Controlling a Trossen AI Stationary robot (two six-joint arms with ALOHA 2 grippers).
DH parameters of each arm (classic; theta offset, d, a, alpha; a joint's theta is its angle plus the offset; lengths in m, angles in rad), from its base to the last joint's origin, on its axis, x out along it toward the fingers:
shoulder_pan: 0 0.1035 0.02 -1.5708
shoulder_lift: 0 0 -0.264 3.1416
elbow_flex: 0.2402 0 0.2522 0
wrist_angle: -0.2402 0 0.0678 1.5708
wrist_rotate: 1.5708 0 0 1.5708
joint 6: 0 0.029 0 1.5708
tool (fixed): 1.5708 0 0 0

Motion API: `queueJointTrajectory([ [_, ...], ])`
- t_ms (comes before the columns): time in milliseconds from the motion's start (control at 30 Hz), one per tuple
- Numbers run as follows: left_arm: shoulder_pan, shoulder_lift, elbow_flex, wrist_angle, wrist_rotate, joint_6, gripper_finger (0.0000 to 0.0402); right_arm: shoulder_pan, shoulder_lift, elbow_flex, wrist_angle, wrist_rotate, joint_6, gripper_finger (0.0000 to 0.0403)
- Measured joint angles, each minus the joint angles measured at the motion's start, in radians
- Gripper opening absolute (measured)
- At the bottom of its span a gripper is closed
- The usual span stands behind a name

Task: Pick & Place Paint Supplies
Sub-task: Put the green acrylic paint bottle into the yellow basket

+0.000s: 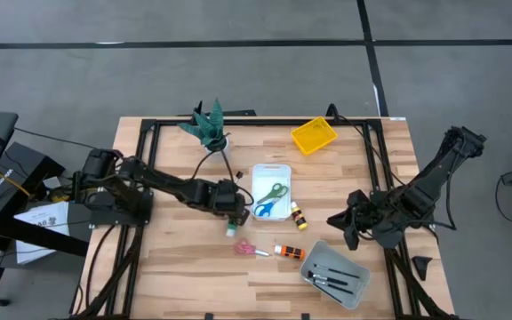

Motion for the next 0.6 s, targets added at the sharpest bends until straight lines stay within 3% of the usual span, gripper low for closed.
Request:
queueJointTrajectory([
  [600, -0.003, 0.095, 0.0, 0.023, 0.038, -0.057, 0.0208, 0.006, 0.0, 0.0, -0.024, 0.035, 0.003, 0.0039],
])
